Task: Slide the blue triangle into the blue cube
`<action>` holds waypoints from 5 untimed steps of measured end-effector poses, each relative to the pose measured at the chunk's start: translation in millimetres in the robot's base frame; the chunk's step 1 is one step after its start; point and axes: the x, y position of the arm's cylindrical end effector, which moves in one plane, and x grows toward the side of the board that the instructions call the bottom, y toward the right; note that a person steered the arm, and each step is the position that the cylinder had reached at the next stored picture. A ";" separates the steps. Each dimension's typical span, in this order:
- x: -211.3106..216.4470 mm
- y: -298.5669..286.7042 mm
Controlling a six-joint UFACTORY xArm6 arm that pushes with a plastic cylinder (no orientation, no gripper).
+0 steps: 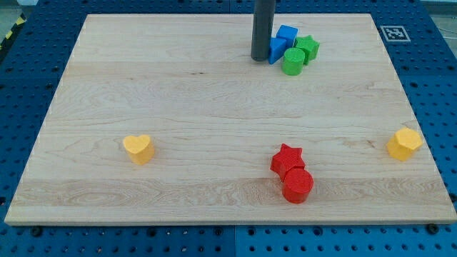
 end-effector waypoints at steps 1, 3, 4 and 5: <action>-0.1 -1.7; -20.8 -5.7; -22.2 -4.7; -13.3 -4.7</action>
